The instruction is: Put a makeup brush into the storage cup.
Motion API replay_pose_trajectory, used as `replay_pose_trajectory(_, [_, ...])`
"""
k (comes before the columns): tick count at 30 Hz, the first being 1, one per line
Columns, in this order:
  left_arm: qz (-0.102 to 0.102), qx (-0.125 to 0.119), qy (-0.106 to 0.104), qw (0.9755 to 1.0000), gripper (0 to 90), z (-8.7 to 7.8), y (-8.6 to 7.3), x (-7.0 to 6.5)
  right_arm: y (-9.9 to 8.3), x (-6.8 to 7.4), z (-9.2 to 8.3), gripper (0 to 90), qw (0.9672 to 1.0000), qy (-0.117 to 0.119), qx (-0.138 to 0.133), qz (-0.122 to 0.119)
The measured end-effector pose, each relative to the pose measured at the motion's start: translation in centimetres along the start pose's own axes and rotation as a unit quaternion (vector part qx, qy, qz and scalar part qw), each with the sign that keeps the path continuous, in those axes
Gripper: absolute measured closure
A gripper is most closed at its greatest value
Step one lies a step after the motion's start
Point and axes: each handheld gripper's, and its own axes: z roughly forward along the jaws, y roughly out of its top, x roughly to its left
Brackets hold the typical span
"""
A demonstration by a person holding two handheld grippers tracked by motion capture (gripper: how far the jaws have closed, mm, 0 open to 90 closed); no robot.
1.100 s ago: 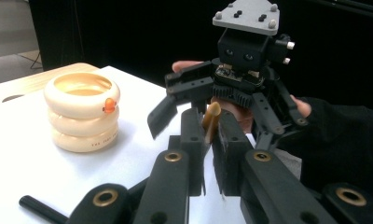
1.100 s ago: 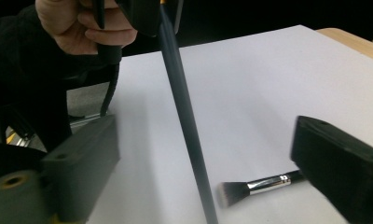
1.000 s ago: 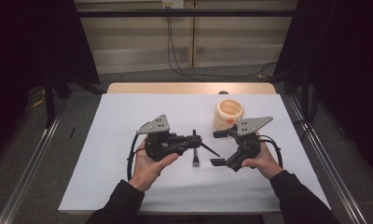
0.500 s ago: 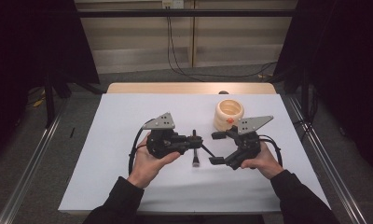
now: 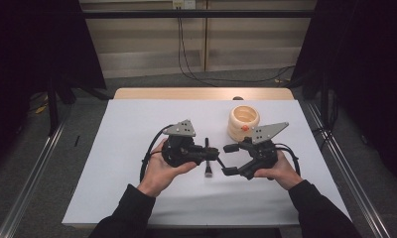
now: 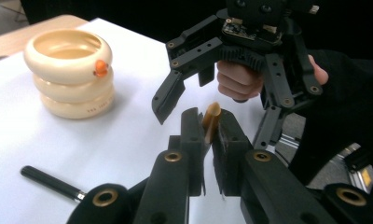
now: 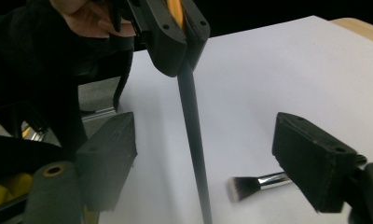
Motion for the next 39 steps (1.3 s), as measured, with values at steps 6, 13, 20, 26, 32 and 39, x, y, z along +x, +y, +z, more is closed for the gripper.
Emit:
replay_pose_trajectory(6, [-0.001, 0.012, -0.008, 0.9999, 83.8, 0.3, -0.1, -0.1, 0.0, 0.1, 0.3, 28.8, 0.9998, 0.014, 0.012, -0.002])
replay_pose_trajectory(13, [0.0, 0.024, -0.014, 0.9996, 83.8, 0.7, -0.3, -0.3, -0.1, 0.1, 0.7, 41.6, 0.9989, 0.037, 0.03, 0.0])
replay_pose_trajectory(20, [0.002, 0.039, -0.019, 0.999, 83.8, 1.1, -0.4, -0.3, -0.2, 0.1, 1.0, 60.9, 0.9975, 0.055, 0.044, -0.003])
replay_pose_trajectory(26, [0.002, 0.045, -0.025, 0.9987, 83.8, 1.7, -0.4, -0.5, -0.2, 0.1, 1.1, 70.0, 0.9967, 0.064, 0.051, 0.0])
replay_pose_trajectory(32, [0.002, 0.048, -0.029, 0.9984, 83.8, 1.7, -0.4, -0.5, -0.3, 0.1, 1.2, 76.3, 0.9962, 0.07, 0.051, -0.004])
replay_pose_trajectory(39, [-0.002, 0.042, -0.035, 0.9985, 83.7, 1.7, -0.5, -0.4, -0.3, 0.1, 1.3, 83.0, 0.9961, 0.073, 0.05, -0.004])
